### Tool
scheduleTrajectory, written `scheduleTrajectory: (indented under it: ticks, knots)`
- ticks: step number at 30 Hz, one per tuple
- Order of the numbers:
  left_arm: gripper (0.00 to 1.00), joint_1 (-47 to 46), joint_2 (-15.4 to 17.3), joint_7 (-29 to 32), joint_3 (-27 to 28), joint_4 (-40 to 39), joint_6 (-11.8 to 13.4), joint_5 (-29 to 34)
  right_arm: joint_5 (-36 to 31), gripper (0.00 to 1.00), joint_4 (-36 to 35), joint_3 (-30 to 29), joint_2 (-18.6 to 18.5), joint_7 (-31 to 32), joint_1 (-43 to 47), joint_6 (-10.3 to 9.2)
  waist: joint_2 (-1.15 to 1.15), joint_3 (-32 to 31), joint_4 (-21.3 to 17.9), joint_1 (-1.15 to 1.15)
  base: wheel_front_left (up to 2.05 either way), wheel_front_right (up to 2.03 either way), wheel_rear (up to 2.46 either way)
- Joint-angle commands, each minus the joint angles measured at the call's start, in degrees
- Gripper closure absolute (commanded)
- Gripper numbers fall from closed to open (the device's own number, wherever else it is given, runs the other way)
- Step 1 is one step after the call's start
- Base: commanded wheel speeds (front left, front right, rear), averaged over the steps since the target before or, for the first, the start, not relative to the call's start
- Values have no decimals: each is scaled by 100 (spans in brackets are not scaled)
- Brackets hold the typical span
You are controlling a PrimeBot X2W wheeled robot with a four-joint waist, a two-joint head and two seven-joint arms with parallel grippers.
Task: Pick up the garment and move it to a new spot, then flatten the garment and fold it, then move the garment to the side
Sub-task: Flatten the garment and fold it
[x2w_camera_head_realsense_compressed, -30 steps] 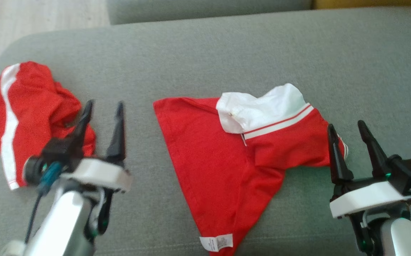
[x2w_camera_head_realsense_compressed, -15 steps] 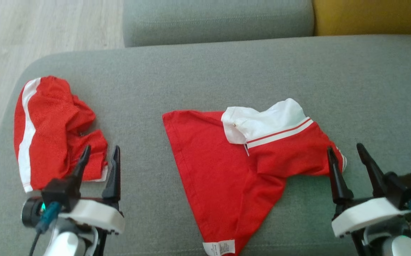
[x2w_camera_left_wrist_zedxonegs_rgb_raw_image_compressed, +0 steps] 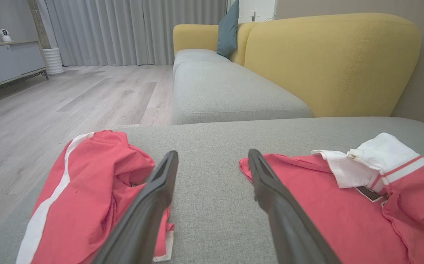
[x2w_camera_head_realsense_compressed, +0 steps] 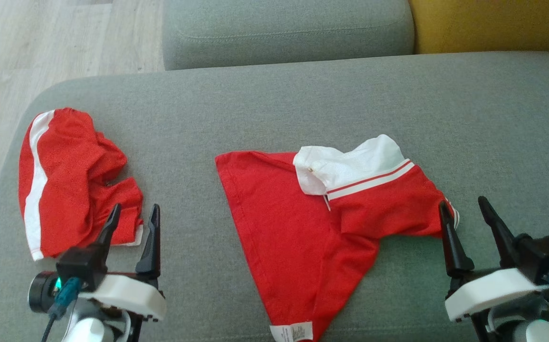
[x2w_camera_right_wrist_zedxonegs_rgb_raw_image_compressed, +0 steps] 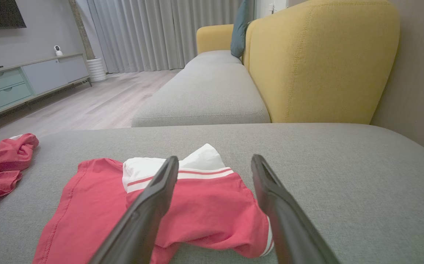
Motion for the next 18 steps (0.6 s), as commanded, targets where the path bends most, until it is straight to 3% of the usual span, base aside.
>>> scheduleTrajectory:
  ticks: [1, 12, 18]
  knots:
    - [0, -171, 153, -70, 241, -202, 36, 71, -10, 0, -230, 116, -35, 9, -118, 24, 0, 3, 0, 0, 0, 0, 0]
    - [0, -242, 132, -70, 247, -287, 85, 142, -33, 0, -192, 127, -35, 108, -189, 24, 0, 86, 36, 0, 0, 0, 0]
    - [0, -427, 118, -70, 261, -376, 83, 199, -127, 0, 63, 499, -97, 572, -672, 24, 0, 320, 109, 0, 0, 0, 0]
